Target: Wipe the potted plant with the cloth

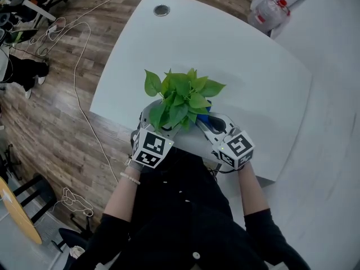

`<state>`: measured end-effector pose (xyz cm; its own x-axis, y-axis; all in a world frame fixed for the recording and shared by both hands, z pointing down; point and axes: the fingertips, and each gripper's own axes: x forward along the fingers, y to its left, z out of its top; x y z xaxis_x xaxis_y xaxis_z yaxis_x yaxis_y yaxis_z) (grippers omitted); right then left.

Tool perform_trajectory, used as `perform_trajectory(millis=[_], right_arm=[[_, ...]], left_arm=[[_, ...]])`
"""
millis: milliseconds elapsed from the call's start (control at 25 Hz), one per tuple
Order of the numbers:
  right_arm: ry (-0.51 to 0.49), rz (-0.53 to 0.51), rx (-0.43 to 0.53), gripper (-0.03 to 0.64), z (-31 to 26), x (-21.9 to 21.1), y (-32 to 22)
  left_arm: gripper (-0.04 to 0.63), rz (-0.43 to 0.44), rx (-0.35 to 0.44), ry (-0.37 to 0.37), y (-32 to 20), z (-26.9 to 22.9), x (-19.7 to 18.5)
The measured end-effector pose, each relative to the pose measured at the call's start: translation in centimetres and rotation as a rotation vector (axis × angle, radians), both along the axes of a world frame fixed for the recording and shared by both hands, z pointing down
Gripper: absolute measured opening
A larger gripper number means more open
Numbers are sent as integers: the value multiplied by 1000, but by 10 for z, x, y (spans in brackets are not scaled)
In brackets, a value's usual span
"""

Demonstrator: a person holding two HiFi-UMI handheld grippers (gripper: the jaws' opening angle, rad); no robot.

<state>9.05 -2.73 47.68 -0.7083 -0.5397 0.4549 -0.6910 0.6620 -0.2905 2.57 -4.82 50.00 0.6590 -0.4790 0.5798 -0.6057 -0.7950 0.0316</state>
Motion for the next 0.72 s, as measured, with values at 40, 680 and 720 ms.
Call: perform_trajectory(millis=[40,680,720], right_arm=[[4,11,2,83,1,2,-5],[75,6,-1,83,25,5,-69],[76,9,-3,83,26,5,-71]], left_arm=[[362,1,1,0,0,0,0],[359,-8,-5,-7,-1,0,-2],[359,-10,-5,-8,-1,1,-3]])
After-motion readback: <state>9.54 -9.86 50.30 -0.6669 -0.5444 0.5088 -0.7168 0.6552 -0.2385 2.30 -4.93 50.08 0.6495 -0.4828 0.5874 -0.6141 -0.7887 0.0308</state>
